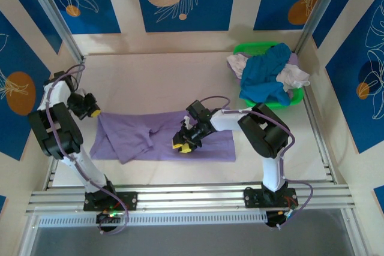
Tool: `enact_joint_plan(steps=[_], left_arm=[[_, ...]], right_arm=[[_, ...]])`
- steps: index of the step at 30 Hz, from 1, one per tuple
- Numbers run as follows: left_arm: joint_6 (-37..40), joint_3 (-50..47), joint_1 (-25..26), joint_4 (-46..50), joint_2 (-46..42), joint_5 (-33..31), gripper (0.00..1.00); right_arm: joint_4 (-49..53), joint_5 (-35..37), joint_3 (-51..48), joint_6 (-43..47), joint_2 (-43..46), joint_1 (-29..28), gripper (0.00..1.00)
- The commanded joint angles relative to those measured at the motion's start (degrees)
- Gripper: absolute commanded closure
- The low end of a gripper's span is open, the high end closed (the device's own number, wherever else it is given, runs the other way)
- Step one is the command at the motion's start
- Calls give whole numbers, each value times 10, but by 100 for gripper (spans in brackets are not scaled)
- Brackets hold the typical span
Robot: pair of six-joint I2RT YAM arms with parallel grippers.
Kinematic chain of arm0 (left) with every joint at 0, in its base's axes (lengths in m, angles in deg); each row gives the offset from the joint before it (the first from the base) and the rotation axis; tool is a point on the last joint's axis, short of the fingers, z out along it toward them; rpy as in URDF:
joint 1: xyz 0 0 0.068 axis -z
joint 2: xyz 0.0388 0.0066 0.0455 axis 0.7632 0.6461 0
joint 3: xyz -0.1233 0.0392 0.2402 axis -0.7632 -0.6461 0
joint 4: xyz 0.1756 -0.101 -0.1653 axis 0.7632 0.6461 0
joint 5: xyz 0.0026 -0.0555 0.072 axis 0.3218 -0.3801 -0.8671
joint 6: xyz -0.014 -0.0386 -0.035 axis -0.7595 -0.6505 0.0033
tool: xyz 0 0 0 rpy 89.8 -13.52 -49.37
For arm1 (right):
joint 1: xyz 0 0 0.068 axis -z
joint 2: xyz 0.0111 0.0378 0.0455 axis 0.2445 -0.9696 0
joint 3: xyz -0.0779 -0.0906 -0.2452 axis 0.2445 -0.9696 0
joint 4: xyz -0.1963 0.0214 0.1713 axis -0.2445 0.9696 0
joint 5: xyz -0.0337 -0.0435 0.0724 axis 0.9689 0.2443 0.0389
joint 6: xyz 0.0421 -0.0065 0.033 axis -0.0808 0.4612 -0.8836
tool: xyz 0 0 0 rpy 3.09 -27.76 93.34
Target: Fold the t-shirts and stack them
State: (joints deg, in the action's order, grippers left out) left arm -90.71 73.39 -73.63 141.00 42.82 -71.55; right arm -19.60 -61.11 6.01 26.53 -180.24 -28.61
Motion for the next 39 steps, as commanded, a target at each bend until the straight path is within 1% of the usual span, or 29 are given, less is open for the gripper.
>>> enact_joint_plan(steps=[1,7,11,14,16,19,21,23,25,30,39], left_arm=[[-11,37,-8,21,33,18,100],[-6,105,-8,60,104,33,100],[-19,127,-9,55,130,70,100],[-33,130,-11,40,134,71,100],[-39,132,-13,31,134,88,96],[-43,129,-15,26,126,113,86],[-44,112,-15,19,105,119,77],[-42,91,-15,12,79,117,71],[-40,63,-15,1,55,110,68],[-21,-6,-15,-17,17,86,66],[-16,-81,-14,-62,14,82,66]], right_arm=[[31,31,-28,2,-25,-2,59],[38,41,-27,7,-22,-1,59],[35,43,-28,8,-18,0,59],[34,40,-22,11,-16,0,59],[38,39,-15,17,-13,0,59],[40,42,-9,18,-8,0,59],[40,42,-5,17,-8,-1,59],[39,41,0,15,-10,-1,59],[38,40,3,14,-13,-2,59],[39,37,8,15,-18,-3,59],[36,34,4,16,-21,-3,59]])
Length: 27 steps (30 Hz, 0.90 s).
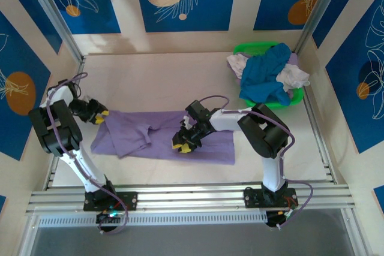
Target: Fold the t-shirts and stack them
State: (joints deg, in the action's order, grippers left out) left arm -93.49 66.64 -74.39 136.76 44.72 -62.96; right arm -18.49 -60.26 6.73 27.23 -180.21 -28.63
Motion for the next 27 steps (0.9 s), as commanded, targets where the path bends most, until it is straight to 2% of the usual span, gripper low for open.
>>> enact_joint_plan(steps=[1,10,19,24,27], left_arm=[[12,-17,-7,-24,-3,-3,67],[21,-11,-7,-48,17,-4,78],[24,-12,-5,-60,31,19,77],[11,-16,-2,-84,17,24,97],[2,-4,-2,-84,8,26,100]], right_arm=[[25,26,-4,9,-21,-3,59],[29,28,-7,11,-21,-3,59],[8,20,-15,-1,-34,-4,59],[9,21,-14,-2,-37,-6,59],[14,23,-15,1,-38,-6,59]])
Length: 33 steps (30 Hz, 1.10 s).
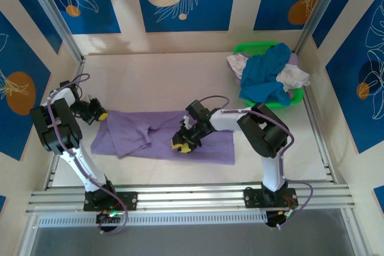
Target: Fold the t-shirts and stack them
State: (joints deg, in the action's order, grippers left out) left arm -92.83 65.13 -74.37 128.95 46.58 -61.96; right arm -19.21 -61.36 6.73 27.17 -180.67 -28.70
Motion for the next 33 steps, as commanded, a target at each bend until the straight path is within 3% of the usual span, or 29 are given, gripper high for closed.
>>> enact_joint_plan(steps=[1,10,15,21,25,33], left_arm=[[-7,16,-2,-6,-13,15,100],[-22,62,-2,12,-15,21,100],[3,42,-2,30,-30,1,78],[27,-9,-2,22,-47,4,66],[17,-33,0,2,-46,26,66],[40,-32,3,28,-56,-35,67]], right_arm=[[23,35,-15,3,-34,-5,59],[24,36,-15,4,-33,-6,59],[23,35,-12,3,-34,-6,59],[13,24,-10,-3,-47,-9,59],[19,30,-9,2,-45,-11,59],[22,32,-7,4,-42,-12,59]])
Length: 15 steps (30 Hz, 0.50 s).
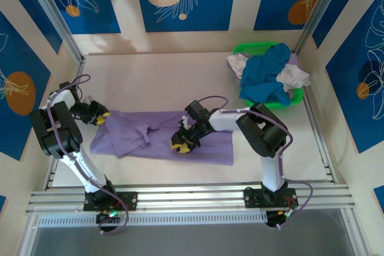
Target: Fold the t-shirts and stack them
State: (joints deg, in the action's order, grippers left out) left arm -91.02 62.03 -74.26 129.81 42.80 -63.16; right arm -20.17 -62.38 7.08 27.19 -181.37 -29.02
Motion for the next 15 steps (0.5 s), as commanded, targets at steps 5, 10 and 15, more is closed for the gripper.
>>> enact_joint_plan(steps=[5,10,15], left_arm=[[27,-11,3,12,-14,-25,66],[13,-19,9,-12,-2,17,67],[0,-19,13,-29,7,33,71]], right_arm=[[35,45,-12,6,-34,-9,59],[34,44,-13,6,-35,-9,59],[35,44,-14,6,-35,-9,59]])
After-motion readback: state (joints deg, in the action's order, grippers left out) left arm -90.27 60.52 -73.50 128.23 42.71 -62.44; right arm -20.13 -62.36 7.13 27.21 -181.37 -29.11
